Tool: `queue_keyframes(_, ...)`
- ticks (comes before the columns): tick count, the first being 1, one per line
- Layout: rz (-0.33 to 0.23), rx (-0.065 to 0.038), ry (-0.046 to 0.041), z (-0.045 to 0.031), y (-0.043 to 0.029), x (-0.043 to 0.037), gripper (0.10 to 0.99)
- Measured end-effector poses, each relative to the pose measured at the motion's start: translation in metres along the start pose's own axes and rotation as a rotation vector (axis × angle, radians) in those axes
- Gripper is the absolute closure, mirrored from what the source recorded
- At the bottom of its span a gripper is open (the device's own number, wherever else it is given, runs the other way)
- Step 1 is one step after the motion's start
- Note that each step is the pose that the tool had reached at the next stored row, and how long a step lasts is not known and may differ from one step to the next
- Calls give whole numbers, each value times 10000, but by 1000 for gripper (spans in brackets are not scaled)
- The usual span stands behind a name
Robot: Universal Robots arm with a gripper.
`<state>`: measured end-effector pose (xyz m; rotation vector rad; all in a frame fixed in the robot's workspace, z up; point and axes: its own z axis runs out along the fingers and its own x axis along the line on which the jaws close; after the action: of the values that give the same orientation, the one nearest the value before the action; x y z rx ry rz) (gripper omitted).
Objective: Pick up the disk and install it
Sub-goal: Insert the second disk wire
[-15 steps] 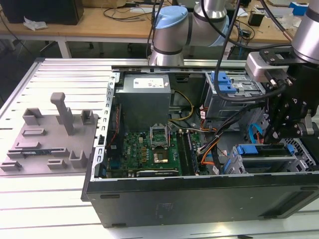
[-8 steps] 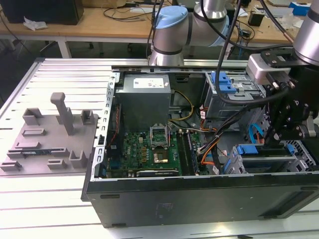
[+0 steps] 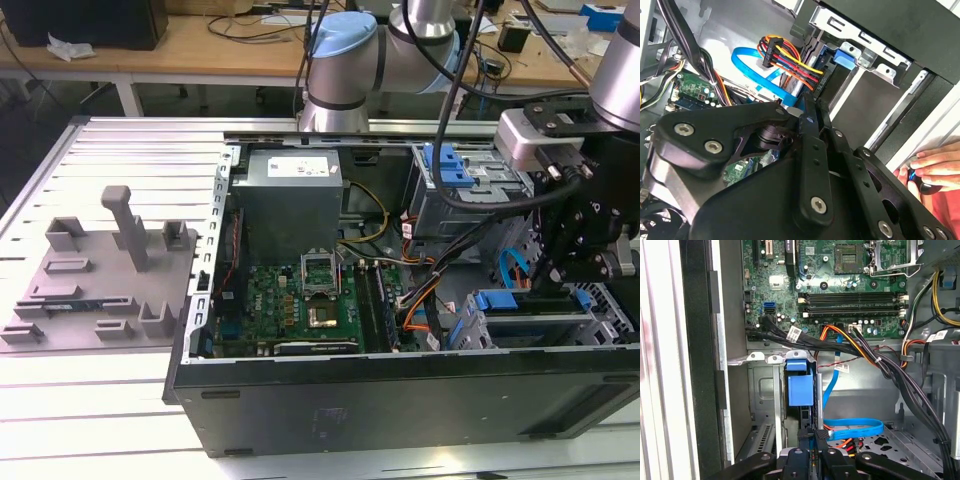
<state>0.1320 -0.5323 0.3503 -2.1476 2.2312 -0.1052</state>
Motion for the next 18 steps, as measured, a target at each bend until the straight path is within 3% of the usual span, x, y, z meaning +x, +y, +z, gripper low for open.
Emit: queue_keyframes(18, 1, 0, -1, 33, -13, -1, 925)
